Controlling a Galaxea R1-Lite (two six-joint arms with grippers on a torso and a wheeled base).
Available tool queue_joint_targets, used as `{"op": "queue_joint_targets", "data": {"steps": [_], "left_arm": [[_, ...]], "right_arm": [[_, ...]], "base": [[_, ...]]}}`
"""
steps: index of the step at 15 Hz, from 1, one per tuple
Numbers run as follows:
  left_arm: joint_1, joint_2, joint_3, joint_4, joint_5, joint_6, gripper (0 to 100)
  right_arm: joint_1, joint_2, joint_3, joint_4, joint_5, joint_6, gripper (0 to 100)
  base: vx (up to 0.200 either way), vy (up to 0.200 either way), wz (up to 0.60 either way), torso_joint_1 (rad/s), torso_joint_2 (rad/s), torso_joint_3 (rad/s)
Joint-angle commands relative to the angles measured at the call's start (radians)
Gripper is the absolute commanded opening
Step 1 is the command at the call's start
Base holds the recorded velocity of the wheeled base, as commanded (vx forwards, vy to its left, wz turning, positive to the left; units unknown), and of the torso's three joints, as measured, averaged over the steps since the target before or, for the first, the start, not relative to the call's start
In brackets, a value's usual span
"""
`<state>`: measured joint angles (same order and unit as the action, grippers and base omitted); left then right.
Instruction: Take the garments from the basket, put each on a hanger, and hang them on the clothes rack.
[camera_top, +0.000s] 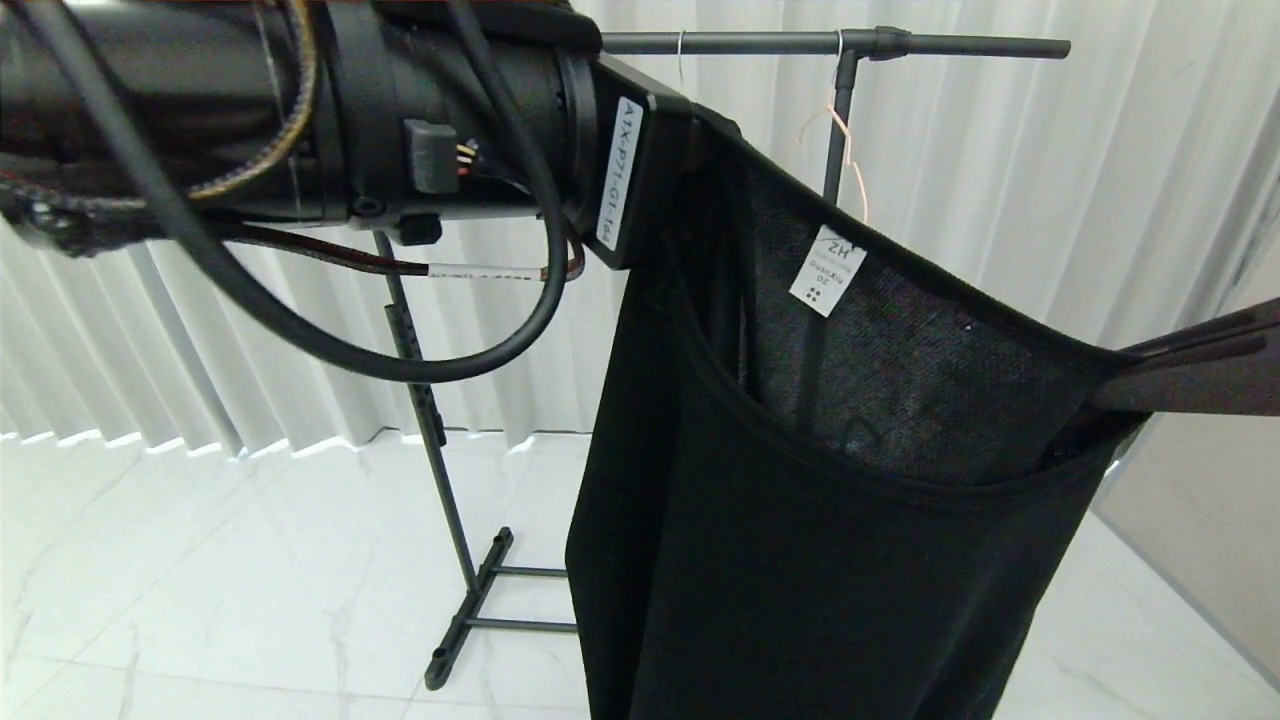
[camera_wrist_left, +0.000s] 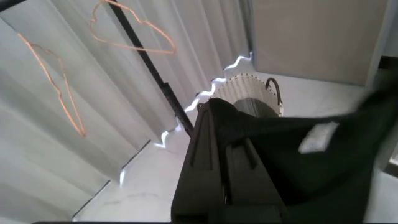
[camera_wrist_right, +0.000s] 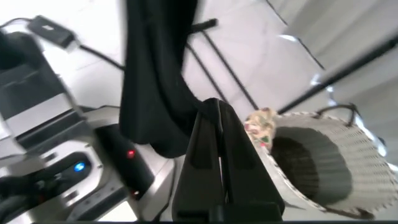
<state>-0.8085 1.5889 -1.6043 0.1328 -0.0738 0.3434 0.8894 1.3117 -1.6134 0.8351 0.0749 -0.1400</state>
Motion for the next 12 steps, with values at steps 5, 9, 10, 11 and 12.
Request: {"op": "queue_joint_targets", "data": {"steps": [5,9,10,11,12], "left_arm": [[0.000,-0.010,0.010,0.059,0.006,-0.004,0],[-0.037,-0.178,0.044,0.355,-0.001,-0.149,0],[-0.066,-0.201,0.049,0.386,-0.001,-0.215,0],[-0.100,-0.218,0.066,0.390,0.000,-0.281,0],[-0.132,-0.231,0.089,0.390,0.005,-0.320,0]], "right_arm": [[-0.020,0.014,0.012,-0.048,-0.006,0.010,0],[-0.067,0.149,-0.103,-0.162,-0.003,0.010,0],[-0.067,0.184,-0.151,-0.162,-0.003,0.010,0],[-0.067,0.221,-0.204,-0.162,-0.001,0.010,0],[-0.067,0.251,-0.249,-0.162,0.000,0.010,0]], "base": [[0.000,0.000,0.00,0.000,0.00,0.000],[0.000,0.000,0.00,0.000,0.00,0.000],[0.000,0.000,0.00,0.000,0.00,0.000],[0.000,0.000,0.00,0.000,0.00,0.000],[0.000,0.000,0.00,0.000,0.00,0.000]]}}
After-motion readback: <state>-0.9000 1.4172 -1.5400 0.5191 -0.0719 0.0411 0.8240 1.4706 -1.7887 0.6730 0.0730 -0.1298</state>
